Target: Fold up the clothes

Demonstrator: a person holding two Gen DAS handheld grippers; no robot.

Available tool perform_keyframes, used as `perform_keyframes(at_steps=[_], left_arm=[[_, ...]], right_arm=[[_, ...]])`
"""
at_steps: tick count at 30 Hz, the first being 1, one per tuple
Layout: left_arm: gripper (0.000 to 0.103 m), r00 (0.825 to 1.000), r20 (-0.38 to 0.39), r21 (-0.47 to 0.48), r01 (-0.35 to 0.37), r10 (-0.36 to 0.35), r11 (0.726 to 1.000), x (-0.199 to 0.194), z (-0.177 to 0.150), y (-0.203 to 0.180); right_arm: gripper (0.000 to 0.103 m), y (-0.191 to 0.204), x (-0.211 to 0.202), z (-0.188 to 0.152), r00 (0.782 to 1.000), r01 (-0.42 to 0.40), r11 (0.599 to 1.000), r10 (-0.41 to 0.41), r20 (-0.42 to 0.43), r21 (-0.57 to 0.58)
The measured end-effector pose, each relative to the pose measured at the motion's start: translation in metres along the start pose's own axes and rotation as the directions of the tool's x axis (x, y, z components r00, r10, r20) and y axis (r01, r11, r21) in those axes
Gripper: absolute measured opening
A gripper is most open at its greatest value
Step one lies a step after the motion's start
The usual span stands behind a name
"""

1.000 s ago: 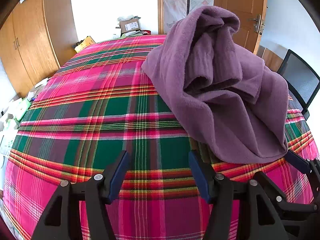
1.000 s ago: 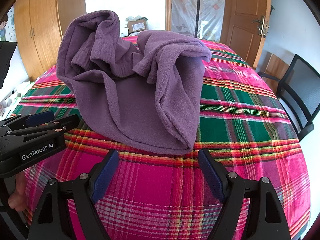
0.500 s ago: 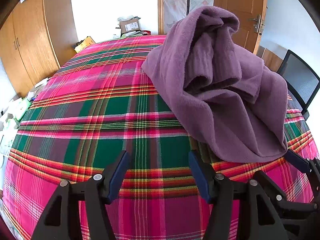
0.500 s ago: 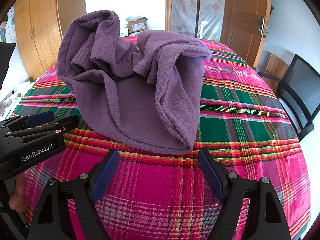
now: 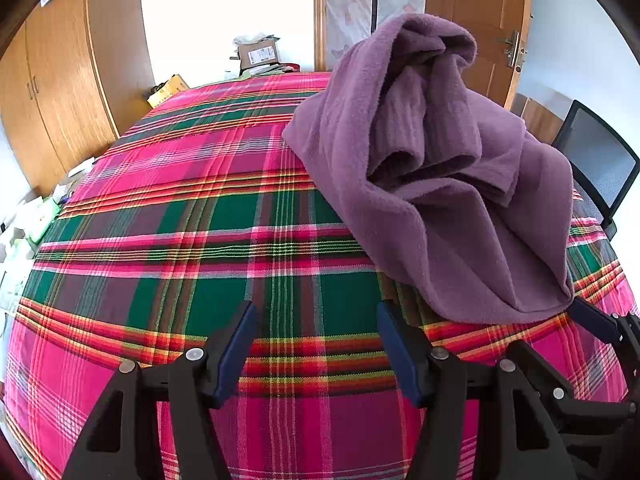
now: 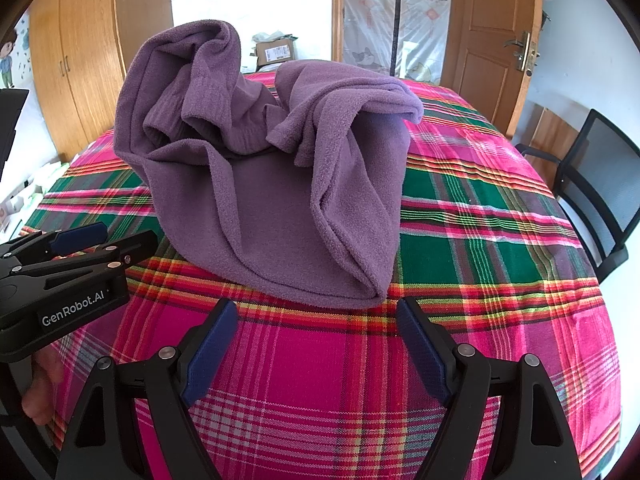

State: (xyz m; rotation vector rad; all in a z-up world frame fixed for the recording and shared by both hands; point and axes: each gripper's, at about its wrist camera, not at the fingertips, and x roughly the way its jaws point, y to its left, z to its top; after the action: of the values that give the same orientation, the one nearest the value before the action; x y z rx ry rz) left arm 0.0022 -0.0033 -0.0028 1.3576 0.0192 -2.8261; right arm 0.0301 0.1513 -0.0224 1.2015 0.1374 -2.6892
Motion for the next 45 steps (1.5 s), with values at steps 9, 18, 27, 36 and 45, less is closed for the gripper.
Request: perform_keyframes(at_steps=[9, 18, 27, 36, 45], left_arm=[[0.064, 1.000, -0.003, -0.003, 0.000, 0.000, 1.000, -0.001, 0.001, 0.003], [0.064, 1.000, 0.009, -0.003, -0.005, 0.005, 1.000, 0.000, 0.000, 0.001], [0.064, 1.000, 0.012, -0.003, -0.003, 0.003, 1.000, 0.003, -0.001, 0.003], [0.064, 1.000, 0.006, -0.002, 0.006, -0.006, 1.000, 0.006, 0.001, 0.006], [0.056, 0.996, 0.006, -0.020, 0.085, -0.085, 0.996, 0.002, 0.021, 0.019]], right_arm=[[0.098, 0.003, 0.002, 0.001, 0.999, -0.034, 0.999, 0.034, -0.030, -0.027], [0.102, 0.002, 0.004, 0.002, 0.998, -0.031, 0.999, 0.029, -0.049, -0.028], [0.102, 0.003, 0.005, 0.002, 0.999, -0.022, 0.999, 0.021, -0.050, -0.024], [0.102, 0.005, 0.006, 0.004, 0.999, -0.007, 1.000, 0.006, -0.052, -0.009], [0.102, 0.005, 0.007, 0.005, 0.998, -0.005, 1.000, 0.004, -0.055, -0.009]])
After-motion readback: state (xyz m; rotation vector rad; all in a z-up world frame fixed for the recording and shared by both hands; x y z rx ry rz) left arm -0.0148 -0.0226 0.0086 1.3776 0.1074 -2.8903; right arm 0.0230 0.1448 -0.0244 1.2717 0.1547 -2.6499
